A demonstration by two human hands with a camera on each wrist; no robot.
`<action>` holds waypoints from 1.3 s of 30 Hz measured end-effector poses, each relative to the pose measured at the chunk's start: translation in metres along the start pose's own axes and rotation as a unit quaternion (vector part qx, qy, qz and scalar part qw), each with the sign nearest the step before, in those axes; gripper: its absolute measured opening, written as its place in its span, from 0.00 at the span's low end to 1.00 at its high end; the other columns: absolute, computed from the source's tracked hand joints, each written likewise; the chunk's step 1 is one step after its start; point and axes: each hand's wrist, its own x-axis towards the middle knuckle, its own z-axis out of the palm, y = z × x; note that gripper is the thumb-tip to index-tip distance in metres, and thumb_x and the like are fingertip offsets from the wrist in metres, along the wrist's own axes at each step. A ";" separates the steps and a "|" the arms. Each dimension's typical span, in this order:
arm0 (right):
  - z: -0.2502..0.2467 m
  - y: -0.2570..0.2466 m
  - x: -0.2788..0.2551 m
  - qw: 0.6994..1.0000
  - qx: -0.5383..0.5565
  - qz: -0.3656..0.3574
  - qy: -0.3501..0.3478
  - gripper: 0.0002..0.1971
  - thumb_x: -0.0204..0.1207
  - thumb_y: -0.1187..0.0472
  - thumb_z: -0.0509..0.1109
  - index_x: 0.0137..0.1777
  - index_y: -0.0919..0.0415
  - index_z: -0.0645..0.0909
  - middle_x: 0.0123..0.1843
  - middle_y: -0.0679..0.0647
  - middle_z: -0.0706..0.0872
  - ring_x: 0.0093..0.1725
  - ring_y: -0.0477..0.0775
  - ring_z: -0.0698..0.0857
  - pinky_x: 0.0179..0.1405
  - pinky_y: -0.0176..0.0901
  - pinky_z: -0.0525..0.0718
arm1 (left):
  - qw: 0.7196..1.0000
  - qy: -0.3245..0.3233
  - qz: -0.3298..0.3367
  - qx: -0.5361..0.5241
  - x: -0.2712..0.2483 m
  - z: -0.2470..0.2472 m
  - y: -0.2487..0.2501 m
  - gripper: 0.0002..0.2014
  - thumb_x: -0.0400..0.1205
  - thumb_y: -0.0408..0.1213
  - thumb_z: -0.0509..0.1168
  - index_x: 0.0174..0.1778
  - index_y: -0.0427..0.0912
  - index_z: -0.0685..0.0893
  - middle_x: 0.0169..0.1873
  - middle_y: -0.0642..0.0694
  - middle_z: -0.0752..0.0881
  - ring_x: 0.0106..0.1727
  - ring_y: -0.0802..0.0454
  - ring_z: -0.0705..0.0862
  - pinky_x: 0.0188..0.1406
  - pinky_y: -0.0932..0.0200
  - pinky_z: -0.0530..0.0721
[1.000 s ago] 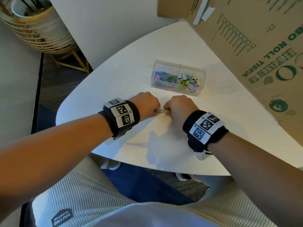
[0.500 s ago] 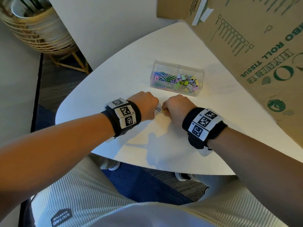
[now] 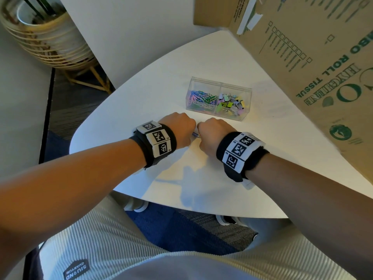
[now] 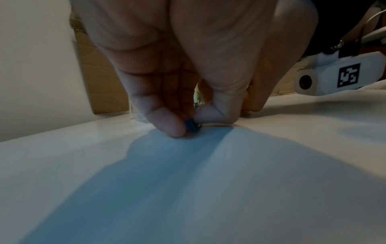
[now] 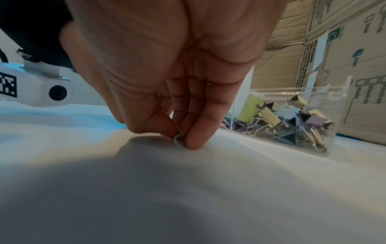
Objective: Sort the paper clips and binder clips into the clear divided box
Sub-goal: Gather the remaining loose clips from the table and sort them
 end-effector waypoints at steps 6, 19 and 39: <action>0.001 0.016 0.000 0.993 0.106 0.017 0.046 0.05 0.72 0.65 0.67 0.47 0.59 0.80 0.45 0.55 0.82 0.48 0.58 0.81 0.40 0.40 0.71 | 0.996 -0.012 -0.048 -0.071 -0.003 -0.004 -0.006 0.09 0.76 0.41 0.65 0.47 0.41 0.80 0.45 0.41 0.84 0.41 0.45 0.79 0.39 0.56 0.78; -0.069 0.033 0.051 0.962 0.203 0.094 0.160 0.10 0.72 0.61 0.74 0.53 0.54 0.87 0.55 0.54 0.88 0.52 0.56 0.86 0.55 0.41 0.83 | 0.920 0.202 -0.168 -0.291 0.012 -0.065 -0.030 0.06 0.76 0.41 0.67 0.45 0.47 0.86 0.45 0.49 0.87 0.47 0.49 0.85 0.51 0.55 0.85; 0.004 0.032 -0.005 0.997 0.063 0.022 -0.031 0.13 0.76 0.58 0.70 0.59 0.52 0.85 0.57 0.56 0.87 0.53 0.62 0.85 0.54 0.48 0.83 | 0.995 -0.021 0.006 -0.093 -0.013 -0.006 0.003 0.18 0.83 0.44 0.61 0.70 0.51 0.77 0.64 0.47 0.80 0.64 0.45 0.79 0.60 0.54 0.76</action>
